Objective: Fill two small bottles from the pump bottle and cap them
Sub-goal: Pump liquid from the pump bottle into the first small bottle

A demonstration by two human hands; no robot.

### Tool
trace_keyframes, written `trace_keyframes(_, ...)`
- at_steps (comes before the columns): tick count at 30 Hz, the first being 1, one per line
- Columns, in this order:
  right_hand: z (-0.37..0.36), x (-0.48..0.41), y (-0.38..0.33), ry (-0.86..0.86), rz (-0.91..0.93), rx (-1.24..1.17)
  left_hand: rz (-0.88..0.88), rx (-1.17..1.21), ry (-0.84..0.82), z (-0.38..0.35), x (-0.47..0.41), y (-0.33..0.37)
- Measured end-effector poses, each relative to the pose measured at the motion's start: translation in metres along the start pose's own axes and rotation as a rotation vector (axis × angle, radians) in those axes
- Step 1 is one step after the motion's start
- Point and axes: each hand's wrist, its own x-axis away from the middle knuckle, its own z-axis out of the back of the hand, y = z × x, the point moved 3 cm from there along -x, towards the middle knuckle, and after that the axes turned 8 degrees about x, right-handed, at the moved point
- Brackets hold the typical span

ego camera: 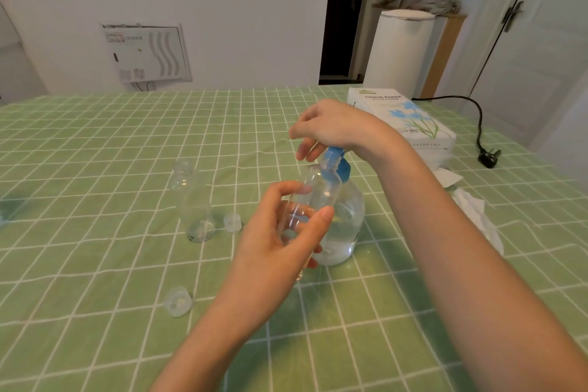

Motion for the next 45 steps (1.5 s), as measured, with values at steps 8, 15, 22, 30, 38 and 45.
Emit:
trace_keyframes(8, -0.004, -0.002, 0.001, -0.039, -0.008, -0.033, -0.001, 0.010, 0.000, 0.000, -0.001, 0.000)
trace_keyframes(15, -0.011, -0.002, 0.008, -0.065, -0.025, -0.053, 0.018, 0.002, 0.006, 0.001, 0.000, -0.004)
trace_keyframes(22, -0.005, 0.000, 0.001, -0.003, -0.012, -0.031, -0.006, 0.007, 0.002, 0.000, -0.001, -0.001)
trace_keyframes(30, -0.004, 0.002, 0.000, -0.020, -0.016, -0.036, -0.007, 0.025, -0.004, 0.000, -0.001, -0.001)
trace_keyframes(38, -0.009, 0.004, 0.005, -0.042, -0.021, -0.042, 0.001, 0.013, -0.012, 0.002, 0.001, -0.005)
trace_keyframes(45, -0.005, 0.005, 0.000, -0.026, 0.022, 0.044, -0.004, 0.008, -0.013, 0.001, 0.000, -0.003)
